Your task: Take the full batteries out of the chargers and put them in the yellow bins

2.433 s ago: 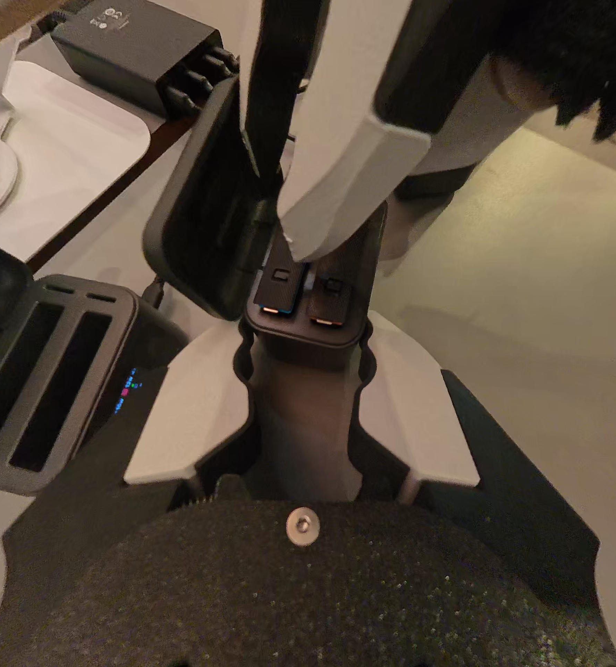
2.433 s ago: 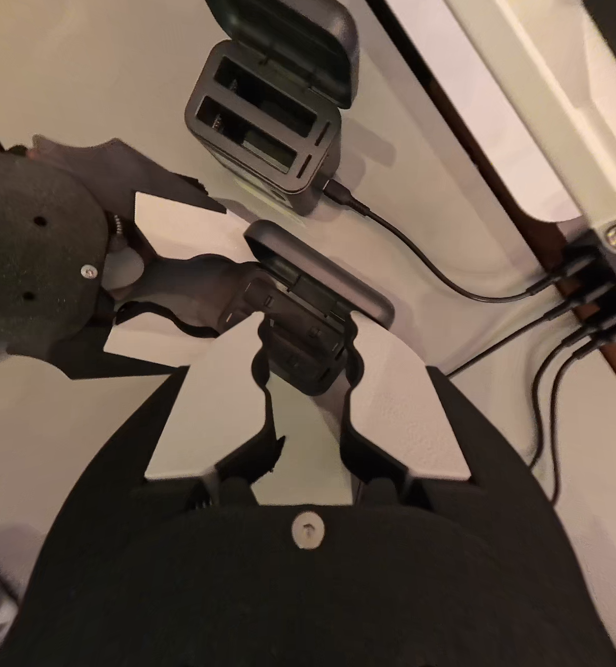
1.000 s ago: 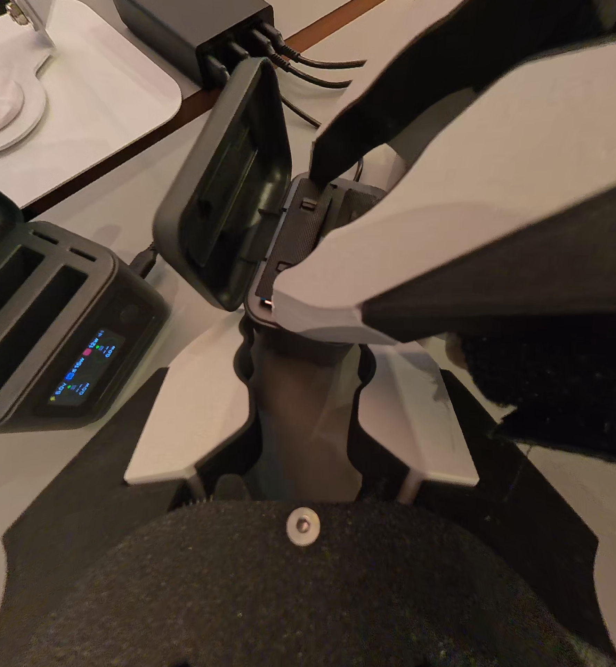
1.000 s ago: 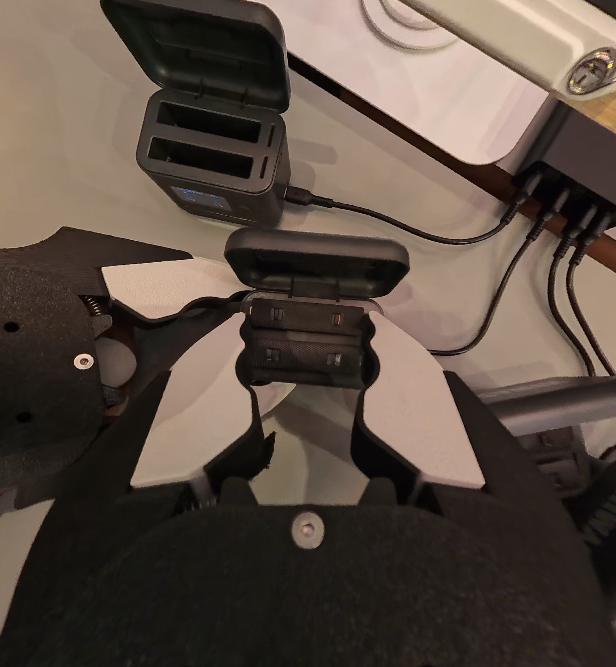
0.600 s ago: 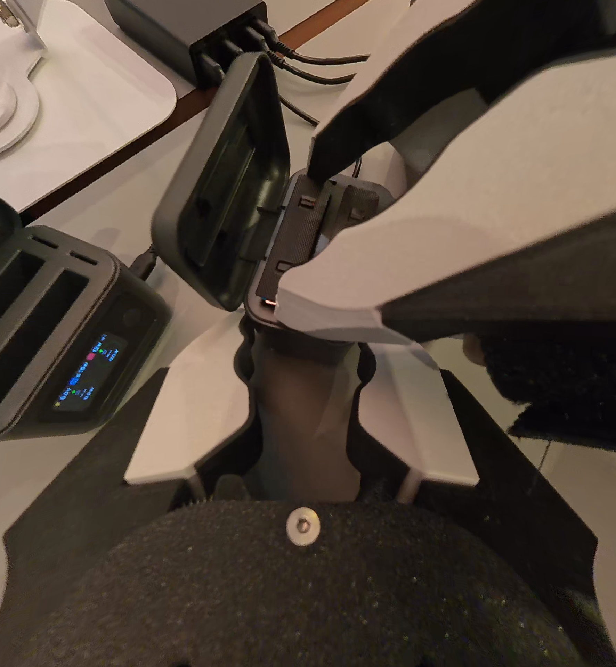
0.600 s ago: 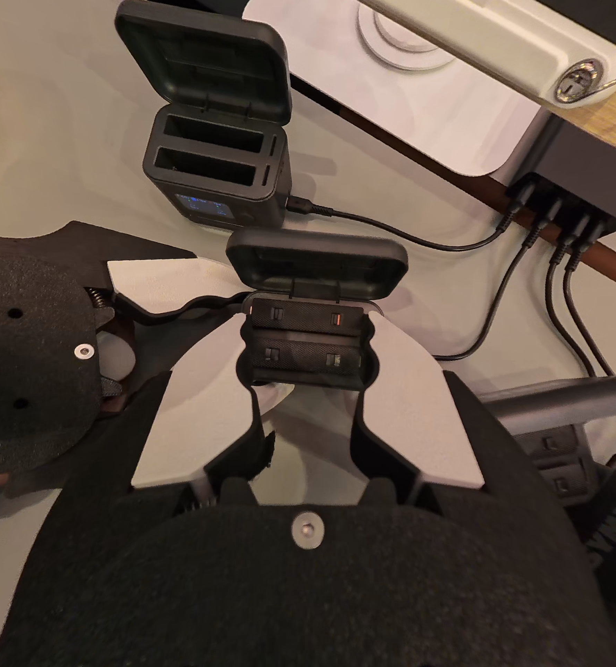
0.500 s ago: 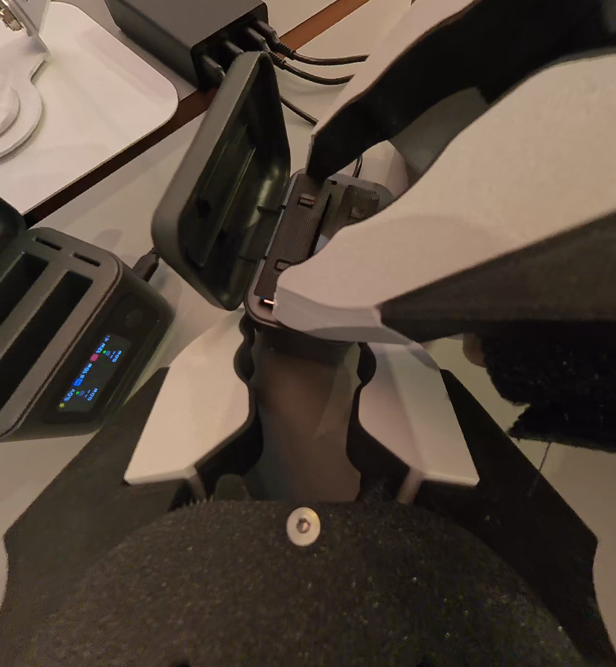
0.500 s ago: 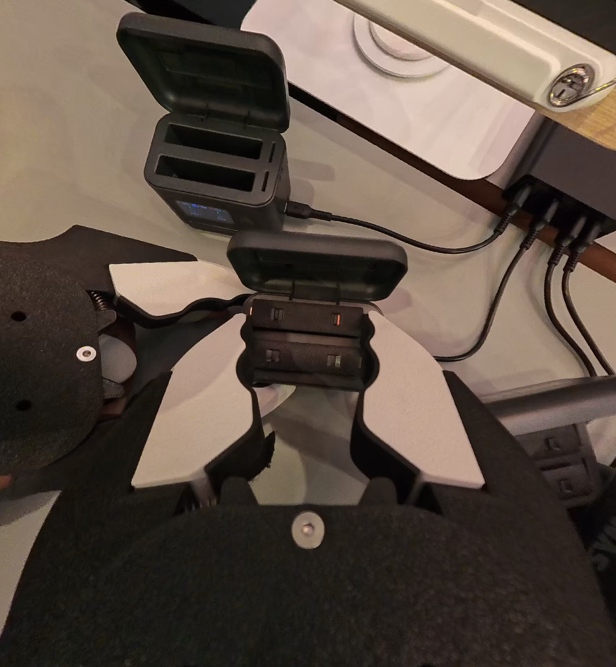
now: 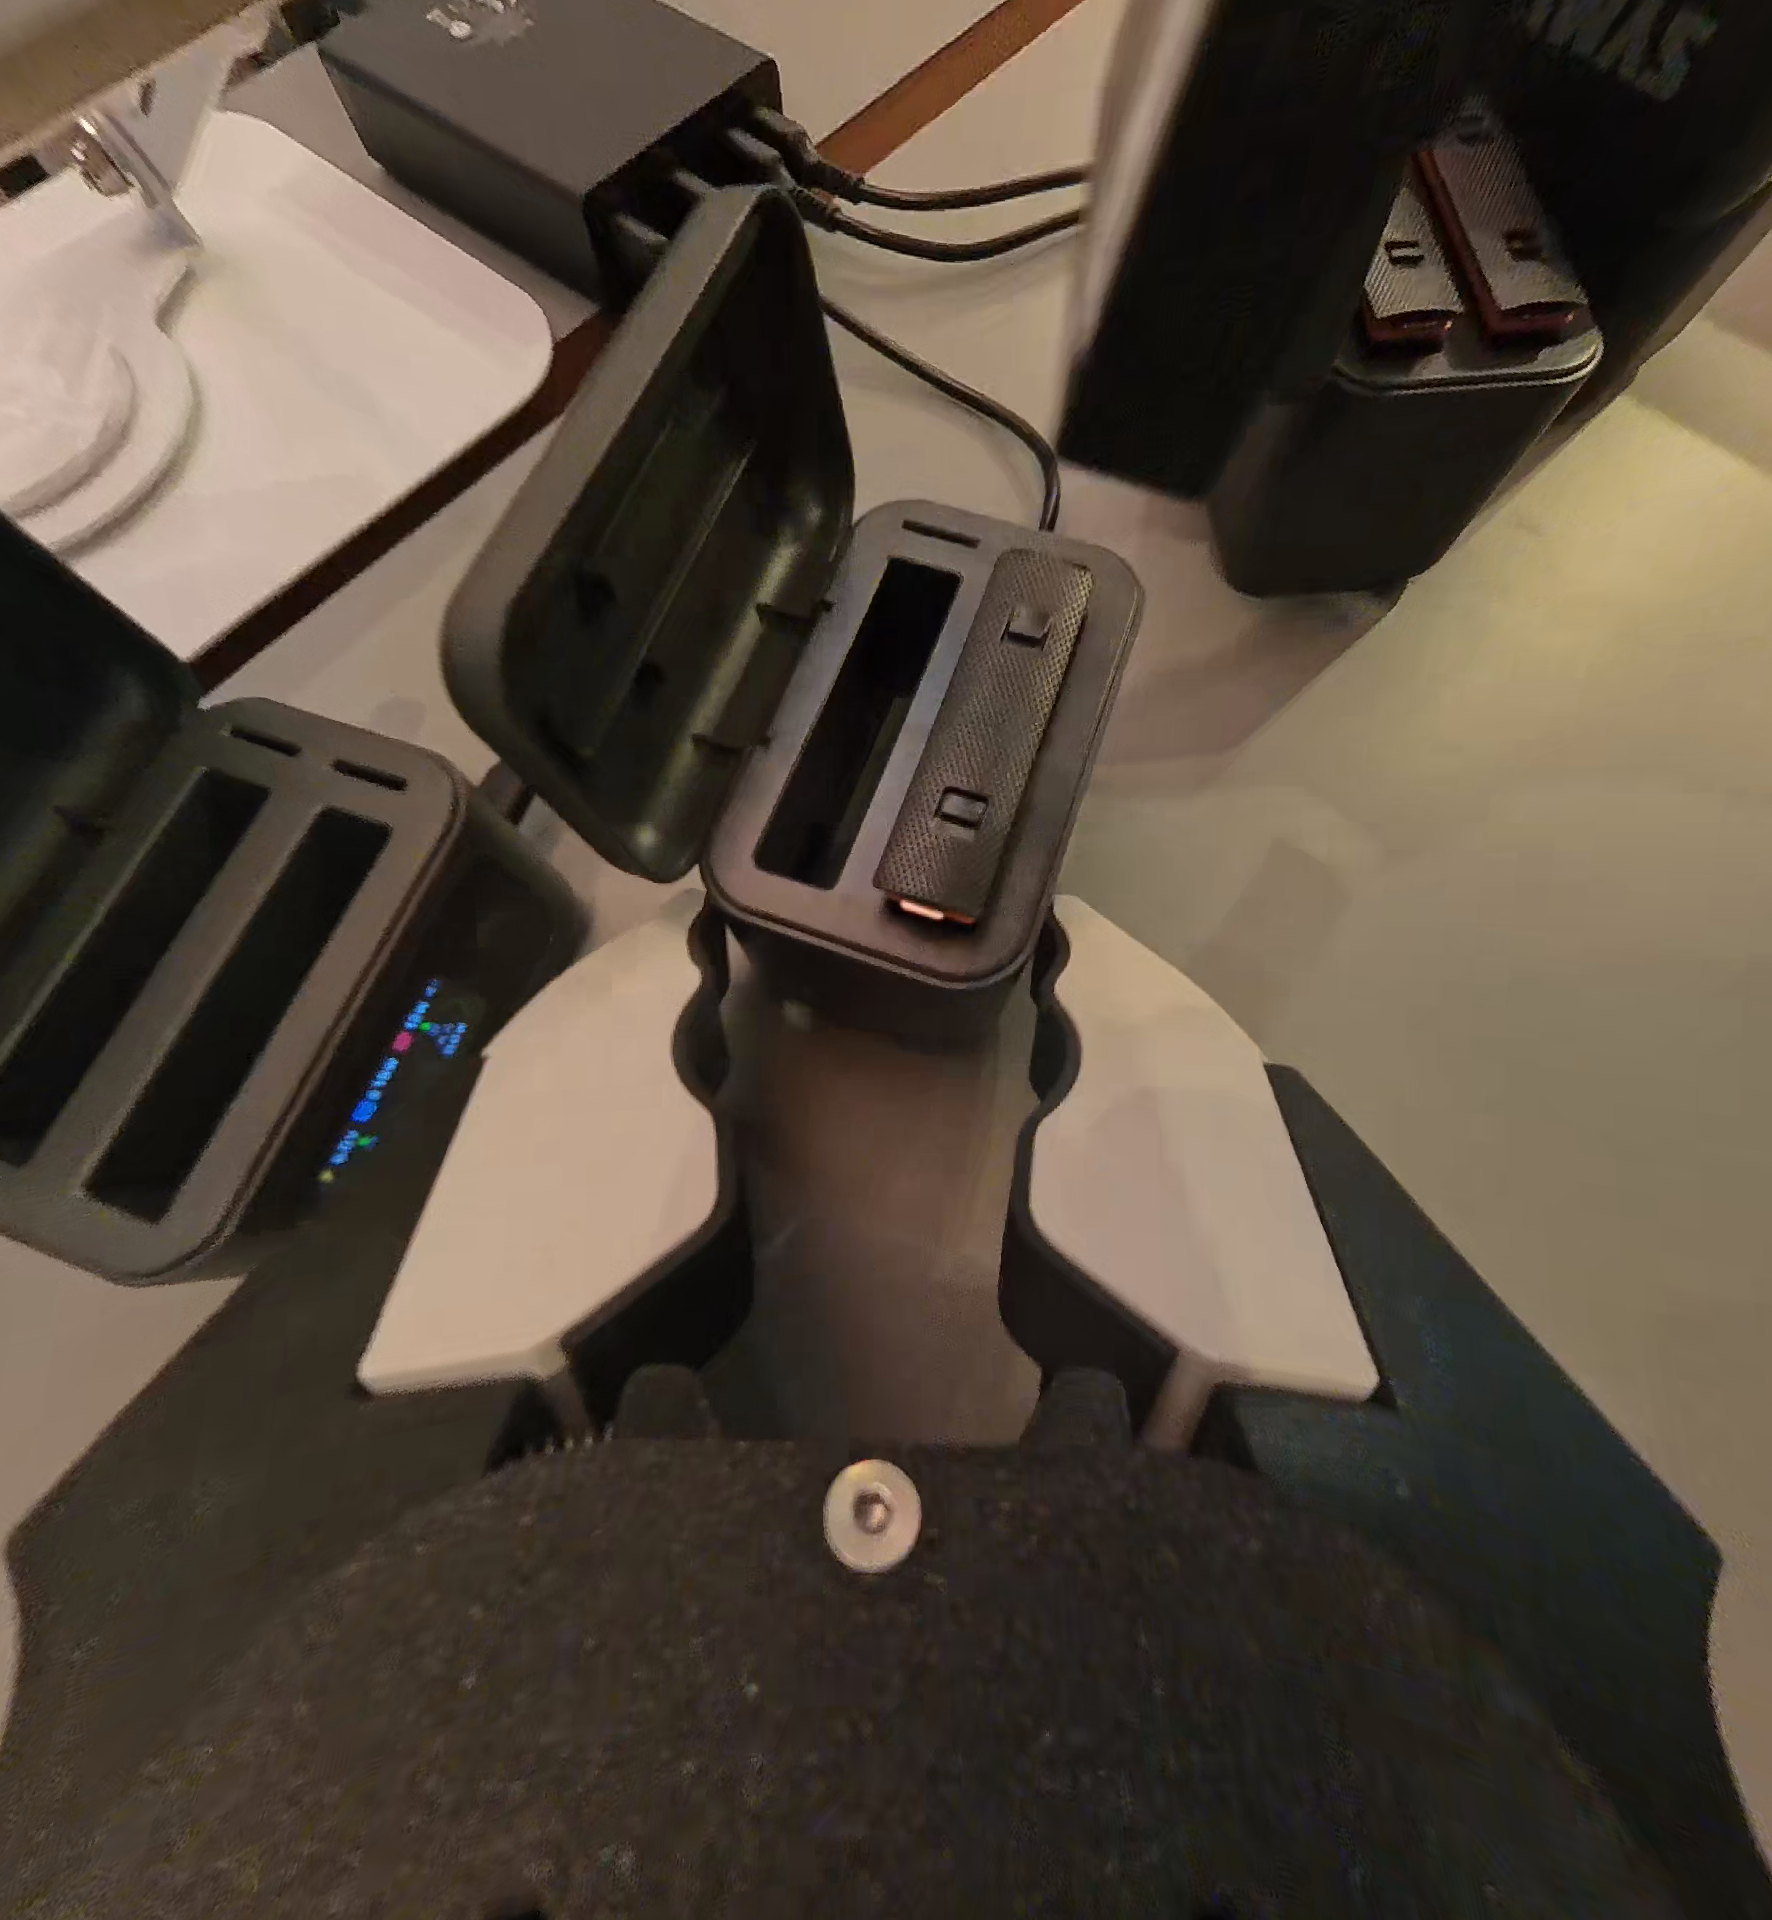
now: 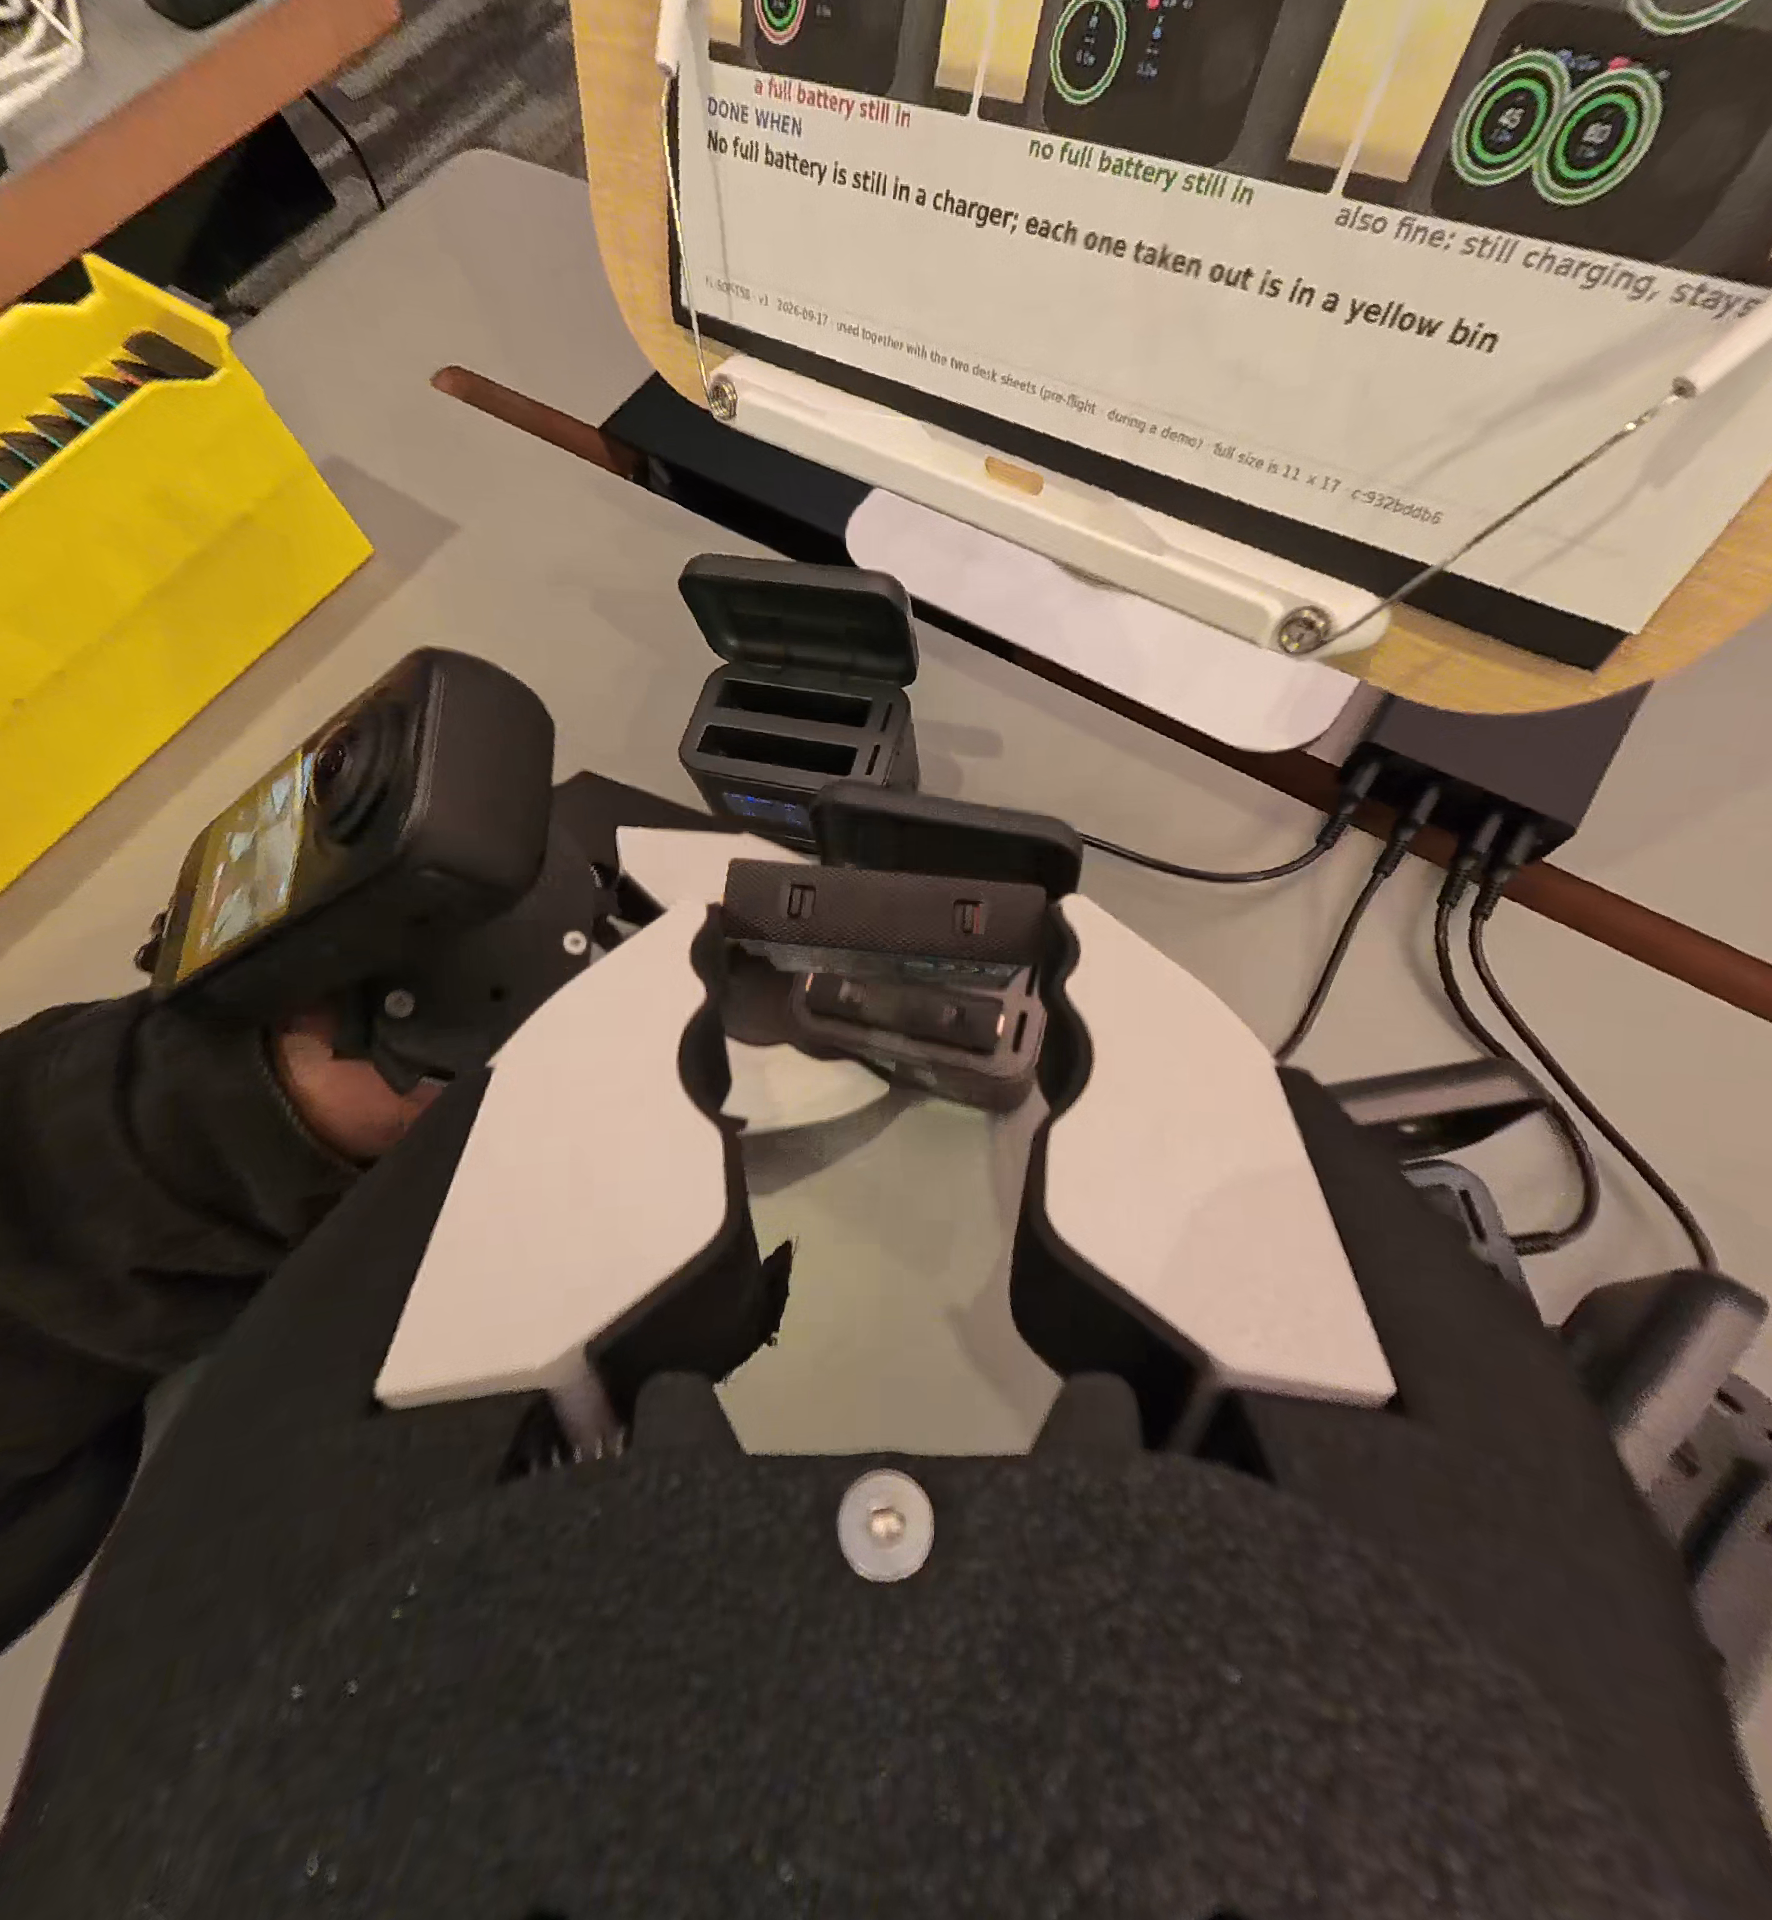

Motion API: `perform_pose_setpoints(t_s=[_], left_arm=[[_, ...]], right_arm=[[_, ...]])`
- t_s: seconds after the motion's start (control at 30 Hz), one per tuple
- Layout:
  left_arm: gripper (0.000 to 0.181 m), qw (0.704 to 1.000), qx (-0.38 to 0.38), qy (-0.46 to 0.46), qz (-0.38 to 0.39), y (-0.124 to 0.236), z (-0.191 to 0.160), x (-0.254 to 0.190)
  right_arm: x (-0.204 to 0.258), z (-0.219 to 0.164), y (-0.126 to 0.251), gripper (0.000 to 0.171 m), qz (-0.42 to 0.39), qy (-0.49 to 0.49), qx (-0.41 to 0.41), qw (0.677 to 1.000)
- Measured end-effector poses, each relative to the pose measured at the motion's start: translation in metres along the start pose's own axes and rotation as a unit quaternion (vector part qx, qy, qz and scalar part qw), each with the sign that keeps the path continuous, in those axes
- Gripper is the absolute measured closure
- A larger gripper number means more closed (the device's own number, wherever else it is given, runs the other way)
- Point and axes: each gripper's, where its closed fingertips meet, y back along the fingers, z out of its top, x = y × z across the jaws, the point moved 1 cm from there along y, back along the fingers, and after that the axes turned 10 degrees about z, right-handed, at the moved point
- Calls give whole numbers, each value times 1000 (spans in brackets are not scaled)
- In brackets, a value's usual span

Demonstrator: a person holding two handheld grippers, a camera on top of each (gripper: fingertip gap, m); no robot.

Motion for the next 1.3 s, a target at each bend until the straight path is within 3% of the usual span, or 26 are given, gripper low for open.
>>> perform_pose_setpoints(t_s=[0.13, 0.23, 0.33, 0.57, 0.77, 0.93, 1.0, 1.13, 1.2, 1.3], left_arm=[[123, 1000, 2, -15, 4, 3, -2, 8], [117, 998, 46, -34, -30, 12, -14, 6], [122, 996, 53, -69, -17, 29, -14, 16], [143, 977, -147, -142, -64, 77, 41, -41], [144, 960, -221, -142, -95, 112, 47, -97], [153, 949, -254, -171, -74, 132, 41, -131], [166, 946, -262, -186, -50, 134, 40, -136], [170, 939, -283, -182, -67, 145, 43, -137], [170, 927, -297, -190, -126, 155, 39, -146], [170, 914, -299, -190, -198, 163, 31, -159]], right_arm=[[-3, -12, 15, 113, 13, -11, -12, 1000], [-9, -22, 28, 113, 12, -19, -19, 1000], [-9, -29, 43, 113, 34, -40, -41, 998], [1, -47, 73, 113, 96, -96, -100, 986], [28, -74, 86, 113, 139, -130, -137, 972], [55, -97, 88, 113, 149, -140, -157, 966], [65, -100, 89, 113, 154, -140, -162, 965], [77, -102, 101, 114, 158, -62, -150, 974], [86, -100, 113, 115, 174, 56, -126, 975], [102, -111, 131, 114, 188, 255, -43, 948]])
